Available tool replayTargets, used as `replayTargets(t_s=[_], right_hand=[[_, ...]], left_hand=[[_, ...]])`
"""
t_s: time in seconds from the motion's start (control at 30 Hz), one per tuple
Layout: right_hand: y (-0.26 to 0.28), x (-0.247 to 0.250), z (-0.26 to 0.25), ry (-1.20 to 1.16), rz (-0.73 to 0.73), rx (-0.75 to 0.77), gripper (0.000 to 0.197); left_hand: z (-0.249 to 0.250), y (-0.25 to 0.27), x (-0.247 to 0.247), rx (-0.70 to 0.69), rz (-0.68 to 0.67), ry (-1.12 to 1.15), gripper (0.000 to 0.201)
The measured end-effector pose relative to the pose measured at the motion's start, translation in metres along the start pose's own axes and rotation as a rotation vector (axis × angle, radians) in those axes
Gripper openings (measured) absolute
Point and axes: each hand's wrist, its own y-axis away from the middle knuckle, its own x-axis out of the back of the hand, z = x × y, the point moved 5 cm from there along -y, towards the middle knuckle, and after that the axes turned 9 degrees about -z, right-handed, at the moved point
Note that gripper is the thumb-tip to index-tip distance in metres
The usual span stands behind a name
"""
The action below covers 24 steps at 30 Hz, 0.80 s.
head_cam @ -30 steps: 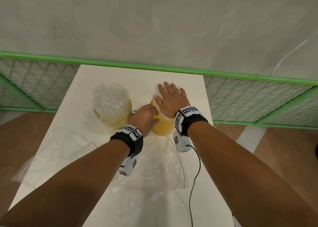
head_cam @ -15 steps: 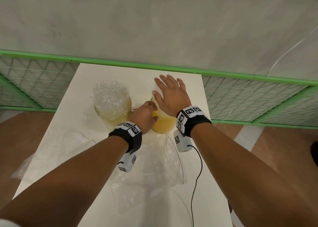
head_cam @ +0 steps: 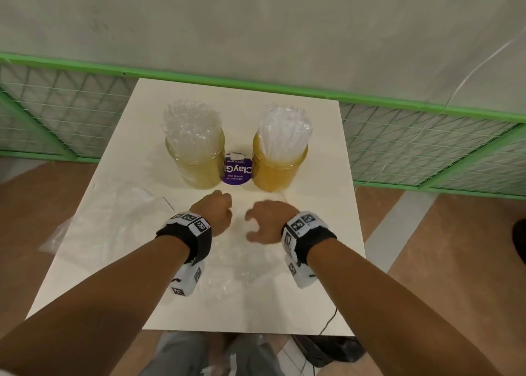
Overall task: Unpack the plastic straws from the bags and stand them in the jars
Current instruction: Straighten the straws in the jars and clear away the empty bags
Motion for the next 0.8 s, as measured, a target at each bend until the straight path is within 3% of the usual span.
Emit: replayTargets(t_s=[0.1, 0.23, 0.37, 0.47, 0.63, 0.7, 0.8], right_hand=[[-0.002, -0.055, 0.014, 0.17, -0.112, -0.081, 0.074], [0.011, -0.082, 0.037, 0.199, -0.136, -0.209, 0.061], [0.029, -0.087, 0.061, 0.181, -0.101, -0.323, 0.06], [0.037, -0.084, 0.07, 0.158, -0.019, -0.352, 0.061], [0.035, -0.068, 0.053, 0.096, 0.101, -0.294, 0.073], [0.03, -0.057, 0.038, 0.04, 0.153, -0.244, 0.075], [0.017, -0.044, 0.014, -0.022, 0.184, -0.166, 0.072]], left_hand=[[-0.014, 0.01, -0.033, 0.05, -0.129, -0.033, 0.039], [-0.008, 0.017, -0.075, -0.044, -0.218, 0.102, 0.043], [0.017, 0.018, -0.077, -0.197, -0.125, 0.2, 0.042], [0.023, 0.017, -0.053, -0.204, 0.036, 0.199, 0.038], [-0.01, 0.026, 0.008, -0.03, 0.344, -0.05, 0.03], [-0.036, 0.03, 0.021, 0.086, 0.359, -0.125, 0.036], [-0.081, 0.036, 0.032, 0.306, 0.272, -0.225, 0.056]])
